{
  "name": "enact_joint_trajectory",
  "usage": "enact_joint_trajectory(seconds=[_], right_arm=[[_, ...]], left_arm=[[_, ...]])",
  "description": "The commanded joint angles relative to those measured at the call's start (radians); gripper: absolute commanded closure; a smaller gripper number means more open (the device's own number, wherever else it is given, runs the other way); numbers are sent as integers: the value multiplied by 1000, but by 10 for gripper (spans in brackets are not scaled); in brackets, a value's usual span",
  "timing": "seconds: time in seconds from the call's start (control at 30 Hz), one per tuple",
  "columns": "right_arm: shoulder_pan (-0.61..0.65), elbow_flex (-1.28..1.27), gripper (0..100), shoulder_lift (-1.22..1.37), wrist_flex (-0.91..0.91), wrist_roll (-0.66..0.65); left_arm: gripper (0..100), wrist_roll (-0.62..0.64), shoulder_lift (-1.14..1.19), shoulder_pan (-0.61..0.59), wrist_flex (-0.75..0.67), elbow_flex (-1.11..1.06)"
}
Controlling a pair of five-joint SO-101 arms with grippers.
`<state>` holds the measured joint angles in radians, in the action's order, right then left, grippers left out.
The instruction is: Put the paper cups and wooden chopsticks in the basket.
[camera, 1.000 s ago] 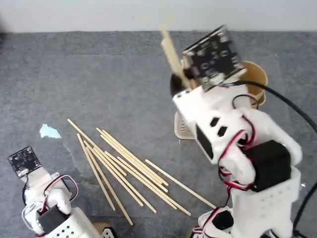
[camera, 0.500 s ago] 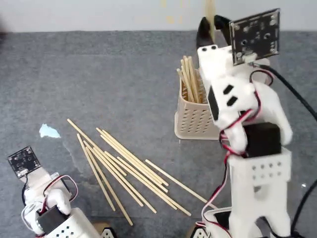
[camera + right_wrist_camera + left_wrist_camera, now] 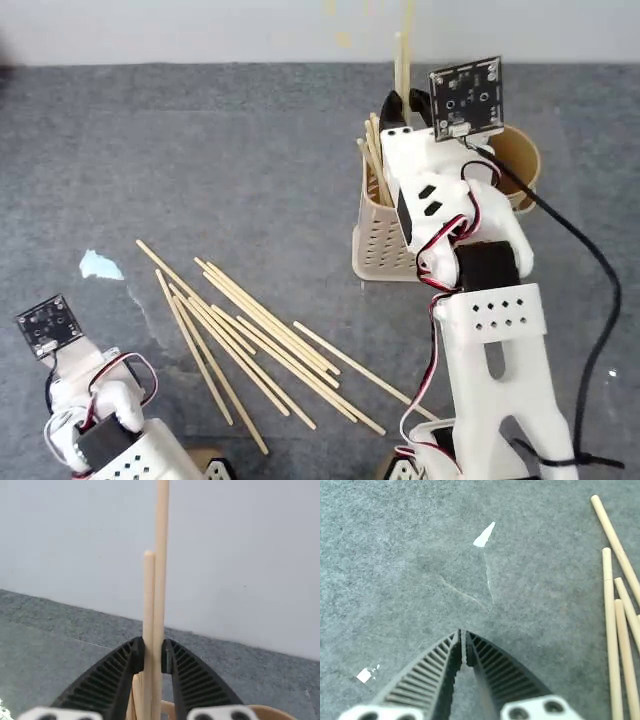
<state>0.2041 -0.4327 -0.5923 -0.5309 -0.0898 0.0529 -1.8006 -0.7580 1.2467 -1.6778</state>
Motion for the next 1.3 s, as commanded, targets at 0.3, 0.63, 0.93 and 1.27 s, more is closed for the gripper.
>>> enact_joint_trajectory(seconds=[0.3,0.63,0.93,1.27], right_arm=[[173,336,844,-36,-458,28],[429,250,842,-24,-805,51],[575,-84,840,4,-624,46],[647,60,839,371,-578,48]], left_arm=[[987,-11,-11,5,-20,5],[987,-11,-11,5,-20,5],[987,-11,-11,5,-20,5],[987,-11,-11,5,-20,1]])
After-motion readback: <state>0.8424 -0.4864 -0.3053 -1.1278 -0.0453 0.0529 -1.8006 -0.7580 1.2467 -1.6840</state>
